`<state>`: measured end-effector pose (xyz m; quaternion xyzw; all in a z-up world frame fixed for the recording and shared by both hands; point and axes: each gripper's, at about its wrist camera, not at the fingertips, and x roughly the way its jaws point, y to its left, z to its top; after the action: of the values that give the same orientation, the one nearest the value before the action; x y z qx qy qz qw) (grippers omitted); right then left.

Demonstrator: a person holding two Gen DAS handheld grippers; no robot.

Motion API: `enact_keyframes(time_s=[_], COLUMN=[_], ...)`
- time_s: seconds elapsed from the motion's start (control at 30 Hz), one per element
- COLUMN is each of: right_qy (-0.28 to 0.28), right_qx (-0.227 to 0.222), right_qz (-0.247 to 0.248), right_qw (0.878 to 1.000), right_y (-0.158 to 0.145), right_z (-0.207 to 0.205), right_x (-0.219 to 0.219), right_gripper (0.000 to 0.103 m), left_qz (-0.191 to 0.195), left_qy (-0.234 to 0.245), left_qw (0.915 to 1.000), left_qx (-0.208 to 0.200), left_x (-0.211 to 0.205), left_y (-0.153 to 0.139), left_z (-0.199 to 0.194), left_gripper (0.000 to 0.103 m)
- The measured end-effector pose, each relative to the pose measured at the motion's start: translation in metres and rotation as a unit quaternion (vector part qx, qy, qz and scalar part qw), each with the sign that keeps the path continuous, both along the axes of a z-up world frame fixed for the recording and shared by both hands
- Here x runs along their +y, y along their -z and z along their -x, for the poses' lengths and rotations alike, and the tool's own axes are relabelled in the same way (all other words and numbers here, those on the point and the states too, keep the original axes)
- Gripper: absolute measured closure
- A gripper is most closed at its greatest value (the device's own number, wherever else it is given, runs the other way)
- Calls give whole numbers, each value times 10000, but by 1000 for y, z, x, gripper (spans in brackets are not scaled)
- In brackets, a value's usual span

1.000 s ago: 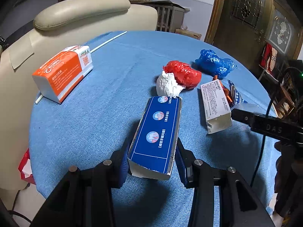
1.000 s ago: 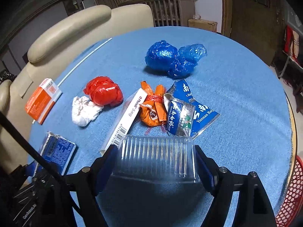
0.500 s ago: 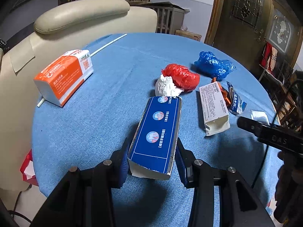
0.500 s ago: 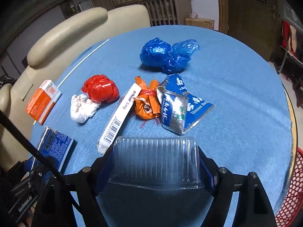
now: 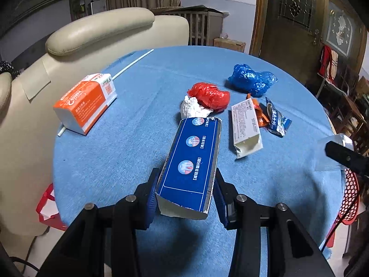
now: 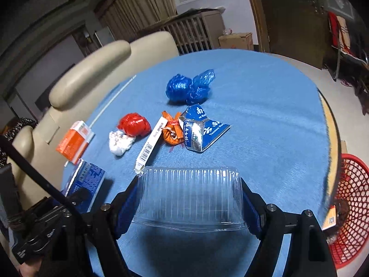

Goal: Collect trash
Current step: 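Carry the clear tray with the right gripper over the red basket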

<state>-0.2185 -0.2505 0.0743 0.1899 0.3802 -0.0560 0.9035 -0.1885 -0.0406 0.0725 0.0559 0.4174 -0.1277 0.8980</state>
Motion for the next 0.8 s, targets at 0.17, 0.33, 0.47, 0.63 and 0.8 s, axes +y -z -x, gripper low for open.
enact_keyframes(time_s=[0.17,0.33,0.47,0.63,0.8], right_qy=[105,264,401,586,755], right_qx=[-209,-394,-516,-634,-715], right_qz=[-57,-99,-119,-160,-216], right_qw=[9997,9988,9978,9961,9943], right_y=[-12,-22,-29,-34,-36], right_z=[28,56,75,94,108], right_x=[-6,-16,-25,-39,-53], right_gripper=[22,22,22,22,22], left_qz=[-87,-113,-132,-154,-195], left_qy=[41,116,191,269,372], left_qw=[9999,9997,9993,9988,9983], left_qx=[-88,-206,-304,-379,-406], left_x=[-6,-11,-17,-24,-34], left_y=[-8,-18,-27,-34,-37], left_z=[15,29,38,43,46], left_gripper=[58,58,58,58,58])
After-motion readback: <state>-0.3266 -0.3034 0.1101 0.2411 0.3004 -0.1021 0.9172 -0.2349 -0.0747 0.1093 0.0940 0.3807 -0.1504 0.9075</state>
